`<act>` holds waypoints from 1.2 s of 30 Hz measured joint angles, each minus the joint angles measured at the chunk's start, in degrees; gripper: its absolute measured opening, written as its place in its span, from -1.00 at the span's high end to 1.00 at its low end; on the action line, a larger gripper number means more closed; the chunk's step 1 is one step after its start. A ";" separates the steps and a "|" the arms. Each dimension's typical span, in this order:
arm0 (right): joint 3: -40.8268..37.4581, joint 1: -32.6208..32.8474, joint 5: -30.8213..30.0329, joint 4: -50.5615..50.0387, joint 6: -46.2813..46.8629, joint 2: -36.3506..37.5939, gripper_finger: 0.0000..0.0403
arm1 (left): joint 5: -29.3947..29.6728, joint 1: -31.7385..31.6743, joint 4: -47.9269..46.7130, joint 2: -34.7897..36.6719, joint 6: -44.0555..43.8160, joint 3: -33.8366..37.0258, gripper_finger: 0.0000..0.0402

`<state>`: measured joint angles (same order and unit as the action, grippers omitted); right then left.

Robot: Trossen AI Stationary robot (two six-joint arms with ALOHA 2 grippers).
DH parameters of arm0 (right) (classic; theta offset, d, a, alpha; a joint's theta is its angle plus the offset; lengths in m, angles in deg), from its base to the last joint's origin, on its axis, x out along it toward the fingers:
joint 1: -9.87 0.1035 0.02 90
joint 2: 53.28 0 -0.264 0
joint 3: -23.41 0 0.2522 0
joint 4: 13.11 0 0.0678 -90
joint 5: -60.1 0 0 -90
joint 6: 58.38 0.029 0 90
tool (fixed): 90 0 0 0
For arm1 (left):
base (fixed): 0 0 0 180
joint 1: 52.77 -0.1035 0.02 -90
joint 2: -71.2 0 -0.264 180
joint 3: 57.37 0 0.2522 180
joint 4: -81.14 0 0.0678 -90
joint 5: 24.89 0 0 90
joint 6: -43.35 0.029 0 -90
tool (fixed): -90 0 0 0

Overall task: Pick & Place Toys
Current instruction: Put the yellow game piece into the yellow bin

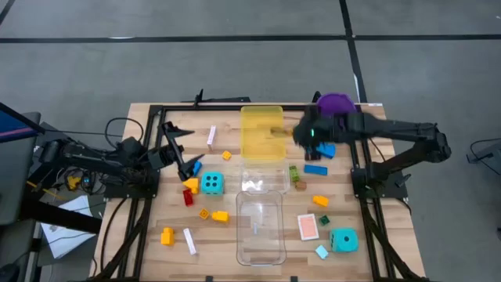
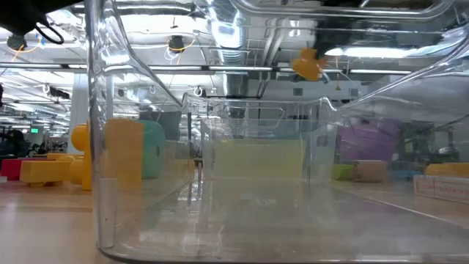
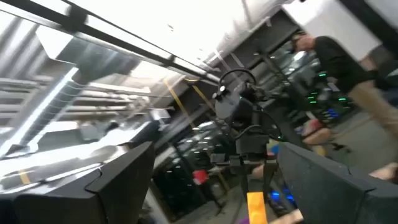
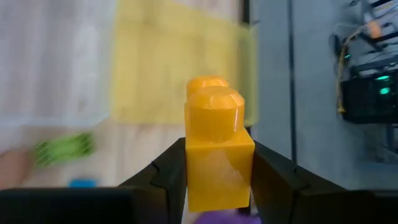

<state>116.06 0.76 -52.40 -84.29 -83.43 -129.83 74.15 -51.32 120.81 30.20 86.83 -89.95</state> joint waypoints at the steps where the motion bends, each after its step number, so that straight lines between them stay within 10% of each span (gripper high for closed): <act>1: 1.19 -2.34 1.51 0.22 -1.60 -0.73 0.33 | 0.00 -0.52 0.51 0.01 0.05 -0.53 -0.68; 13: 18.08 -20.64 15.11 1.98 -12.11 -19.78 0.33 | -0.04 -1.86 -1.74 0.08 1.71 -1.45 -0.68; 23: 31.50 -24.31 20.38 -4.34 -18.69 -38.75 0.33 | -0.04 -1.86 -3.43 0.09 3.12 -1.45 -0.68; 36: 32.79 -28.85 23.87 -1.48 -20.15 -45.11 0.33 | -0.11 -1.86 -4.52 0.08 3.22 -1.43 -0.68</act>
<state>148.86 -28.10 -28.52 -85.77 -103.58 -174.94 74.04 -53.17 116.28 30.28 90.05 -91.38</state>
